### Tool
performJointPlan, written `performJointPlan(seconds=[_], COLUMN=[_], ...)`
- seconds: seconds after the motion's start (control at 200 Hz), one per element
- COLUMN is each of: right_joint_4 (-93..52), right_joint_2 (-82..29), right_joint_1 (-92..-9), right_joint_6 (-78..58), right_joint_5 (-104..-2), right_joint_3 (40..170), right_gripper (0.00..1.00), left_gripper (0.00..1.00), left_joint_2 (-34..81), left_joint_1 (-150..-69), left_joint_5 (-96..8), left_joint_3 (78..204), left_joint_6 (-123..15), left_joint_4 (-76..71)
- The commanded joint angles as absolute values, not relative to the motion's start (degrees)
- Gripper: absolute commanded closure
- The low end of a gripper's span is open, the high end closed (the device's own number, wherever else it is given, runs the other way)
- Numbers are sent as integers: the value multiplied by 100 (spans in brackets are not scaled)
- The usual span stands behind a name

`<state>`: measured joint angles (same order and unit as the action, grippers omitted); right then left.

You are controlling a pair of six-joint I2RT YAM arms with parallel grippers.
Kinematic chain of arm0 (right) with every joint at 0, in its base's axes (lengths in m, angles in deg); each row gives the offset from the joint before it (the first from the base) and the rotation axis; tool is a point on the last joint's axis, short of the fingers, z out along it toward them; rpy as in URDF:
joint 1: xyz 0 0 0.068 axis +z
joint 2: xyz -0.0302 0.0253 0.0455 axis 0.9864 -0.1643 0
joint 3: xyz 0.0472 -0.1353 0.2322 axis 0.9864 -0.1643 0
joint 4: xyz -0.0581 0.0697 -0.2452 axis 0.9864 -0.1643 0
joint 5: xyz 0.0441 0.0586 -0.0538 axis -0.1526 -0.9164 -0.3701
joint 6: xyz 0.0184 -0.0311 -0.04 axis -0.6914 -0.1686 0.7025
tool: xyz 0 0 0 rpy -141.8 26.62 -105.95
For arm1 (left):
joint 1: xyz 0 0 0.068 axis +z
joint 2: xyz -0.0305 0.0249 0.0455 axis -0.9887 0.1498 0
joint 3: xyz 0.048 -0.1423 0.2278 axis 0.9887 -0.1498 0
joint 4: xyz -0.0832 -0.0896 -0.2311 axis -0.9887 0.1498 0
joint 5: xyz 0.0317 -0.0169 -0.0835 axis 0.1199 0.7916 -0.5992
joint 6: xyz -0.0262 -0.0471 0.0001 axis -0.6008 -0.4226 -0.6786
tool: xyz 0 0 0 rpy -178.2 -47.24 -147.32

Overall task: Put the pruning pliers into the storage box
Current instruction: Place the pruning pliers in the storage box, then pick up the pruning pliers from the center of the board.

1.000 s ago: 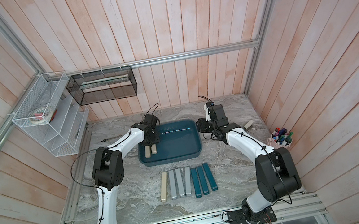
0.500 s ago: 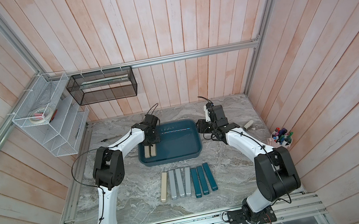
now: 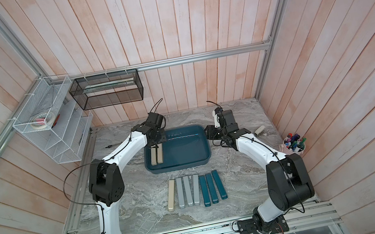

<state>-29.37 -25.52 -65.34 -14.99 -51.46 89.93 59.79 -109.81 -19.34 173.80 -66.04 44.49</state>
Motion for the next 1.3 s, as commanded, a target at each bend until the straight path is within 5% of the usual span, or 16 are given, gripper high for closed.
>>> performJointPlan(seconds=[0.0, 0.38, 0.705, 1.295], right_joint_4=[-2967, -2861, -2898, -2765], right_joint_2=[-2280, -2098, -2199, -2517], right_joint_1=[-6511, -6509, -6508, -6481], right_joint_6=[-1507, -1369, -1358, -1524], right_joint_5=[-5072, -4561, -4418, -4605], right_joint_3=[9123, 9297, 9352, 9282], right_gripper=[44, 44, 44, 44], left_gripper=[41, 32, 32, 34], left_joint_2=[5208, 3069, 1845, 2276], left_joint_1=[-11038, -11237, -12295, -13385], left_joint_5=[-1678, -2139, -2282, -2793], left_joint_3=[17037, 14486, 12736, 11568], left_joint_6=[-6621, -6478, -6890, -7840], left_joint_4=[4413, 3569, 3695, 3352])
